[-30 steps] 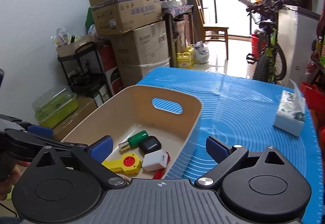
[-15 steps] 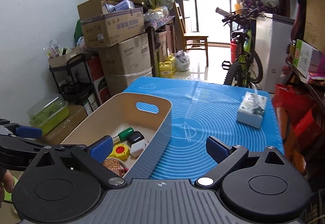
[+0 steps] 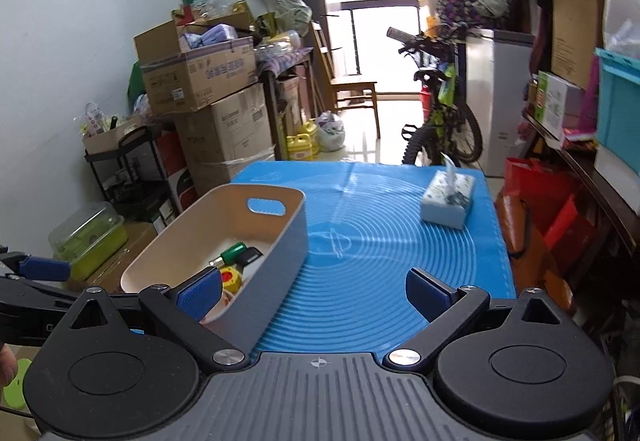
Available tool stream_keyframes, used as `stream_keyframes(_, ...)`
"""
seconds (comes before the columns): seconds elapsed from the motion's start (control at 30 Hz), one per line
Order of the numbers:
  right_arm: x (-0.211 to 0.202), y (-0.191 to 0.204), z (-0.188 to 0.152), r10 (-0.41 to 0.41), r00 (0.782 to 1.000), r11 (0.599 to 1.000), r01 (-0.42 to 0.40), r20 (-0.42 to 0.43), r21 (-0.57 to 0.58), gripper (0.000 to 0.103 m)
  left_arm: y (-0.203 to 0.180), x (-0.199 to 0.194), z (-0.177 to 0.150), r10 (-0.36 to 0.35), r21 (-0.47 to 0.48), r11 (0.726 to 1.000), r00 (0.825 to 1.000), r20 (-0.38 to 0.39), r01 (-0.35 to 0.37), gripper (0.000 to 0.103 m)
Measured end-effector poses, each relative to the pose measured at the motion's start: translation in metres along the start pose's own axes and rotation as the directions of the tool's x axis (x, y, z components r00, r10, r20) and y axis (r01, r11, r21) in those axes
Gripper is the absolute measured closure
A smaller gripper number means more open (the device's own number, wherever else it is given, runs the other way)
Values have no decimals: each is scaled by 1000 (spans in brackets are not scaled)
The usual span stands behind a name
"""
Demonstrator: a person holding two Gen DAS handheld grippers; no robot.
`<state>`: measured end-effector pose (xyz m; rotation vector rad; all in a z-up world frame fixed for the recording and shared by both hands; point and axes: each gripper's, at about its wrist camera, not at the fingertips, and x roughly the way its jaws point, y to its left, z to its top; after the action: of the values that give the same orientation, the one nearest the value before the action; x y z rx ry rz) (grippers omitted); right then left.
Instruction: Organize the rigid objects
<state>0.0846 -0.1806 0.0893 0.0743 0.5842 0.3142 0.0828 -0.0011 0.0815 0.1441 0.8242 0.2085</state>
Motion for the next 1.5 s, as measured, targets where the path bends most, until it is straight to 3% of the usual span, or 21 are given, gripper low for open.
stream_keyframes(0.4,-23,-21,-54,-64,998,997,64,-6,37,5,-12,-8,-52,-11,-2,1000,999,36,11,18)
stream_keyframes(0.8,-37,-11,-106,-80,997,996,81,-16,28,5,-17,-3,-96,-26,-40,999,997,69,29,18)
stream_keyframes(1.5,-31,-1,-129,-69,997,997,70,16,-26,5,-19,20,-117,-66,-74,995,997,48,70,18)
